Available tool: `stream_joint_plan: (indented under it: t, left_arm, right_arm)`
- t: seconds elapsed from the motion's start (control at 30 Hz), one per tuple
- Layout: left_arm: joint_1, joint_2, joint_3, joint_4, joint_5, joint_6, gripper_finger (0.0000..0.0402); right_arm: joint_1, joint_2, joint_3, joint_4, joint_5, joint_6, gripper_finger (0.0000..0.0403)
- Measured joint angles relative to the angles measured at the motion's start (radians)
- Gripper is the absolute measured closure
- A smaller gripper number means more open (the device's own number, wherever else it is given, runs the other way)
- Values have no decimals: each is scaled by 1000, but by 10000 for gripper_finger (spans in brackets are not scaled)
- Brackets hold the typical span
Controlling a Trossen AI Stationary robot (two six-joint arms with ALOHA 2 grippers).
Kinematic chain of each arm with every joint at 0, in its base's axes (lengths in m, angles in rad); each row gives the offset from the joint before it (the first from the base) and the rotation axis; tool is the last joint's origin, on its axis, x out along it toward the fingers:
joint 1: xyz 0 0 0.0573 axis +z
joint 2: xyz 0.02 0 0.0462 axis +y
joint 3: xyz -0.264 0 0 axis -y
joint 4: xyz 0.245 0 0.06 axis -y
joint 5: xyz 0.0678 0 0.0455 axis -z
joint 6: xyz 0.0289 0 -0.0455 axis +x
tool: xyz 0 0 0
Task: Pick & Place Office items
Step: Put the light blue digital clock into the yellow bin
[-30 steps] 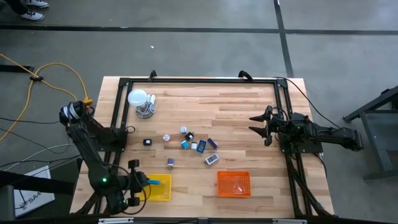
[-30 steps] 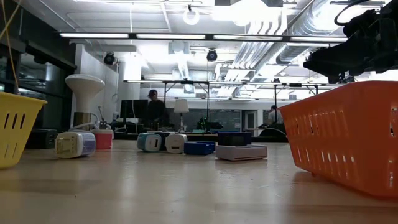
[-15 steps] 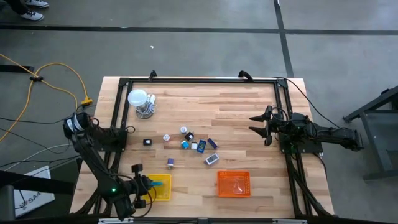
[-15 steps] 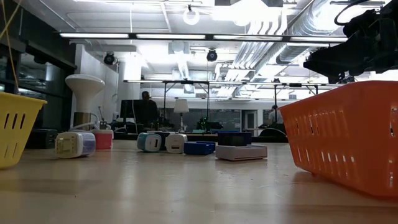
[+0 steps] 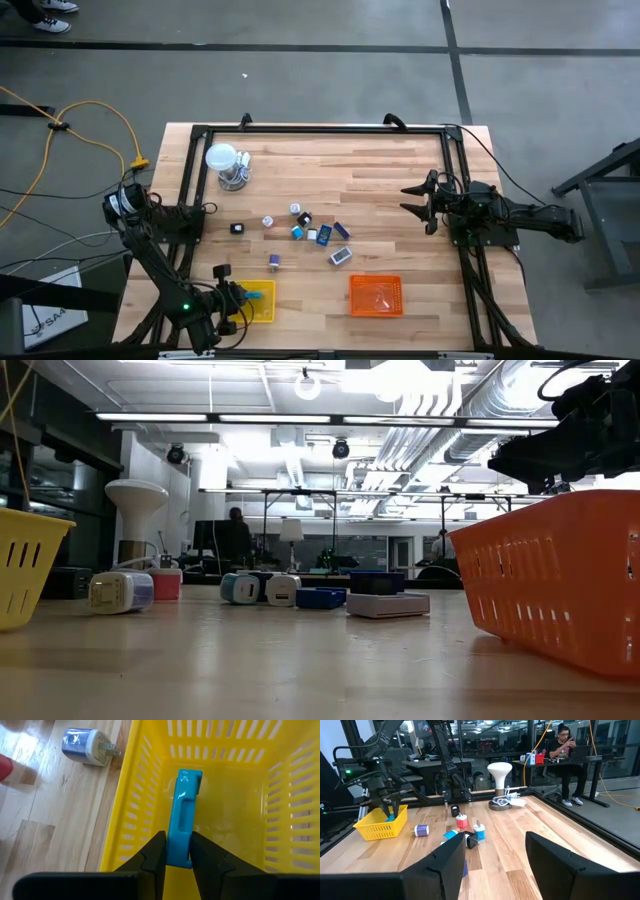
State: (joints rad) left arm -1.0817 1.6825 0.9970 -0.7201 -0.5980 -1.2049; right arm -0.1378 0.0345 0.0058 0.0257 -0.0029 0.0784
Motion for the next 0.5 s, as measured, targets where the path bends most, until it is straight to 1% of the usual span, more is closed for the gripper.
stream_joint_plan:
  t: [0.3,0.5]
  left_arm:
    - [0,0,0,20,1,0,326]
    - [18,3,0,33,41,-1,326]
  right_arm:
    - [0,0,0,0,0,0,208]
    - [0,0,0,0,0,0,208]
